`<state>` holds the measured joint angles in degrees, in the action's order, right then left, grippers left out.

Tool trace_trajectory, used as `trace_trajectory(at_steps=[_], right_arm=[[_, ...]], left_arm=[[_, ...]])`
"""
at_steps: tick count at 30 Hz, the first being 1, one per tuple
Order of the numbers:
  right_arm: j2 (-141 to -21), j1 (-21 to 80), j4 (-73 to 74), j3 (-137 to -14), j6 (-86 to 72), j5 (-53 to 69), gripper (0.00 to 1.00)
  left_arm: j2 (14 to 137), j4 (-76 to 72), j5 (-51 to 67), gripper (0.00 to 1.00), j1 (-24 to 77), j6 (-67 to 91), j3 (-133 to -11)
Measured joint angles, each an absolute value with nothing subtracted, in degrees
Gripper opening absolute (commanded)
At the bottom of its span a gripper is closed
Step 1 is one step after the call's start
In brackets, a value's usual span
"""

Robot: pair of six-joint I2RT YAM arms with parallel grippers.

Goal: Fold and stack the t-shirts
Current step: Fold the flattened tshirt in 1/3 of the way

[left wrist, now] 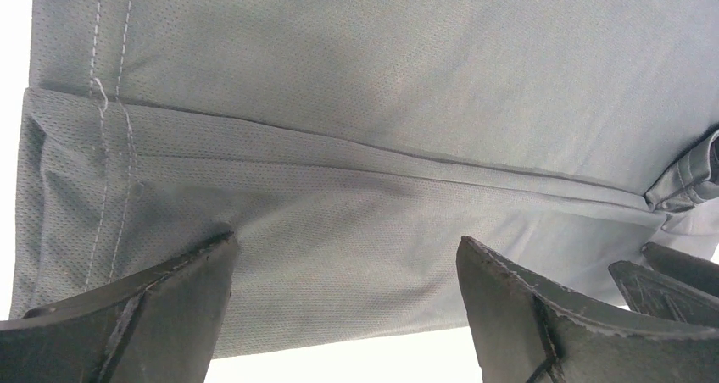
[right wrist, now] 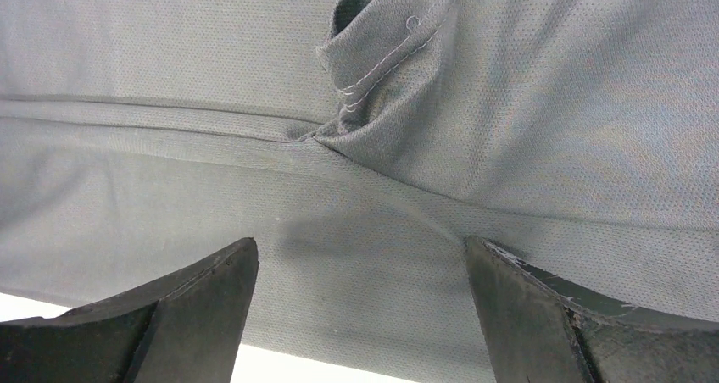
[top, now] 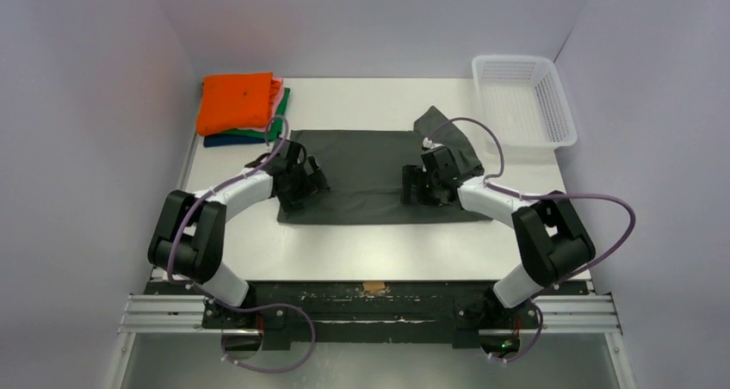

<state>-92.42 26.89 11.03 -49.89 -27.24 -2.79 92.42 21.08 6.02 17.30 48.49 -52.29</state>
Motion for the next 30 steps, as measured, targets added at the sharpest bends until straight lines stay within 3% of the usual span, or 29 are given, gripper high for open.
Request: trace_trajectory(at_steps=[12,30], right_arm=[[-76.1,28.3,18.3,-36.8,-27.8,-1.9,0.92],[-64.4,28.6,26.7,-31.6,-33.5,2.3,0.95]], left_arm=[[76.1,18.9,2.7,1.0,29.5,58.0,-36.2],[68.4,25.0,-1.4,1.0,34.3,66.9,-32.3]])
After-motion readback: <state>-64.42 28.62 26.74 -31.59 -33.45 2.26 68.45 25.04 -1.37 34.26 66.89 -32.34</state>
